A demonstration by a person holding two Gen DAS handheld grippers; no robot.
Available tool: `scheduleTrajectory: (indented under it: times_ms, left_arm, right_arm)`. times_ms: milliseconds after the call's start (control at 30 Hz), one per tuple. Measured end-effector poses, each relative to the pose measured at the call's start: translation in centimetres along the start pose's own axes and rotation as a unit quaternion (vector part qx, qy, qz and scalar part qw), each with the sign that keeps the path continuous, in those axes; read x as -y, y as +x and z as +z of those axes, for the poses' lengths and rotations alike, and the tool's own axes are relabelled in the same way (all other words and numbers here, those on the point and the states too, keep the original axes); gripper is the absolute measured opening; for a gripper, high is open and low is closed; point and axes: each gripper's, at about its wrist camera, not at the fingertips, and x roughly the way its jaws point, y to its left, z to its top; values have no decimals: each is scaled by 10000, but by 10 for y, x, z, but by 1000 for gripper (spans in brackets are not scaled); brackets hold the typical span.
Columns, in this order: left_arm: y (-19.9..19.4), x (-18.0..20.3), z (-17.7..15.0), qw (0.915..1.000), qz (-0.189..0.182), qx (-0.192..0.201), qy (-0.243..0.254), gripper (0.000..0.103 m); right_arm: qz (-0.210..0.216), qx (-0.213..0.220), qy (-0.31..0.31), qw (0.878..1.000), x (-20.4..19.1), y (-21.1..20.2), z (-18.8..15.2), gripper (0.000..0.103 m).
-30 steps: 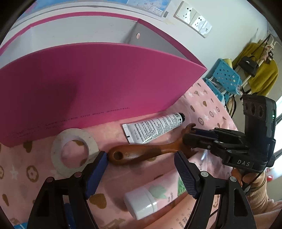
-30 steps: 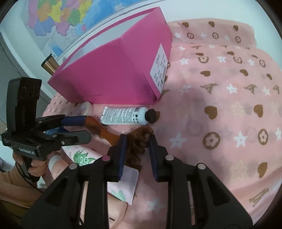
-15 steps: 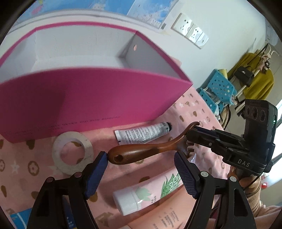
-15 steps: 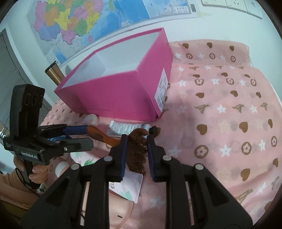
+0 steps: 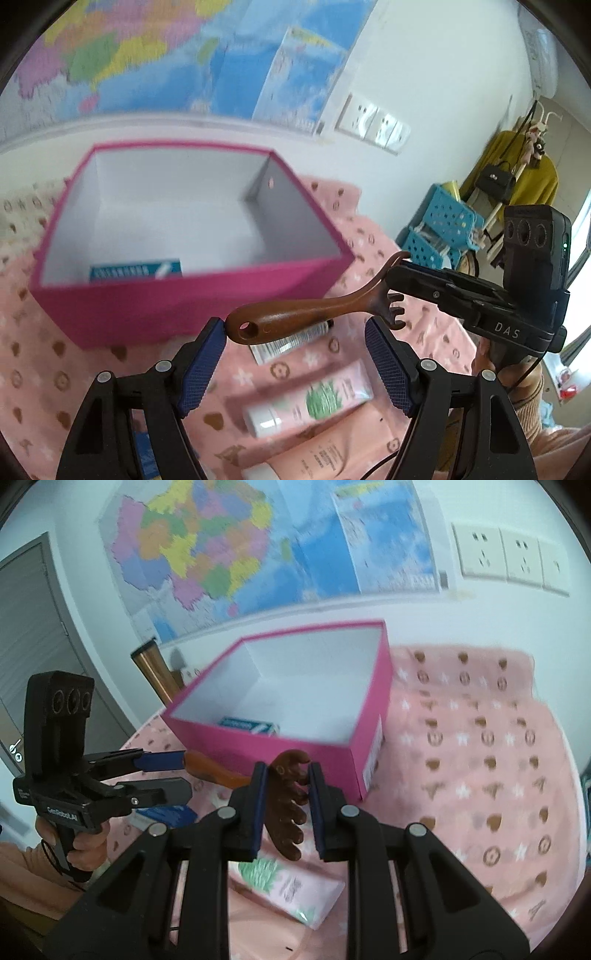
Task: Organize rigid objects
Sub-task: 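Carry the wooden comb into the magenta box and open the right gripper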
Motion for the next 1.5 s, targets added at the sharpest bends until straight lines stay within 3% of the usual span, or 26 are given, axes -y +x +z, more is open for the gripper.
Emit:
scheduleTrajectory:
  times_ms: [233,700,1267,1500]
  left_arm:
    - [-9,-3,26,9993,163,304,134,78]
    - [17,-35,55,9992,331,222,-57,78]
    - [66,-64,51,9983,205,-395,-389,78]
    - [69,-62,51,9983,266,-408,-314,78]
  right_arm:
    - [78,227,-176,9996,-6,1,30,24]
    - [20,79,-132,9999,7,42,67,24]
    - [-332,-433,-41,9985,21,83,61,26]
    - [-503,-347,-21,9981,23,78,60,28]
